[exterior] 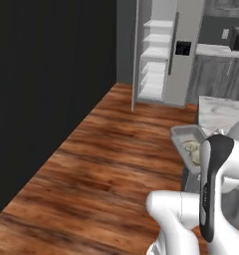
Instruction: Place two dumplings into each of the tupperware containers and then place the containers in the fridge.
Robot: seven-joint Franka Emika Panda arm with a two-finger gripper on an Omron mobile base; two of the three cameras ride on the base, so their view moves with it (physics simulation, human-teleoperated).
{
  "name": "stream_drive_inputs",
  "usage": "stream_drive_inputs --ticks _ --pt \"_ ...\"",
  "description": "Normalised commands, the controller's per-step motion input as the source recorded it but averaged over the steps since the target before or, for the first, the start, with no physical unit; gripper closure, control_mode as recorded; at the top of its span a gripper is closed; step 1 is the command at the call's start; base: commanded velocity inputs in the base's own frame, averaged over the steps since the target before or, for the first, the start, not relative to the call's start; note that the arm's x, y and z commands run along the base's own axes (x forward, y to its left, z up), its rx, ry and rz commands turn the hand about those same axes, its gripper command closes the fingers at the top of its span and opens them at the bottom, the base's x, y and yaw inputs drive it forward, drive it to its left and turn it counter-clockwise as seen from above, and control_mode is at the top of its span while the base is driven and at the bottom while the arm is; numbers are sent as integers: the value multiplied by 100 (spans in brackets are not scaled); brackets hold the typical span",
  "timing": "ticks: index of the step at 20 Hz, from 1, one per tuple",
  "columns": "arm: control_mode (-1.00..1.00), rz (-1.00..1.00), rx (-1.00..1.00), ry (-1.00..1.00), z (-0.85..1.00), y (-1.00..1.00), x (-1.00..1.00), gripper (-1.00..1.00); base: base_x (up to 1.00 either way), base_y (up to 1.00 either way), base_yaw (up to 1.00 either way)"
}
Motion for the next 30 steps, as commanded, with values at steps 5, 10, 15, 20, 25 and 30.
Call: stream_drive_inputs --ticks 5,10,15,20,25,30 --pt "100 0 0 0 0 0 0 100 63 61 0" --pt "100 0 0 0 0 0 0 100 95 -4 -2" --pt "100 0 0 0 0 0 0 100 100 -56 0" --pt "100 0 0 0 0 0 0 100 100 -58 0" --pt "100 0 0 0 0 0 0 100 100 -60 0" --pt "100 0 0 0 0 0 0 100 100 -42 -11"
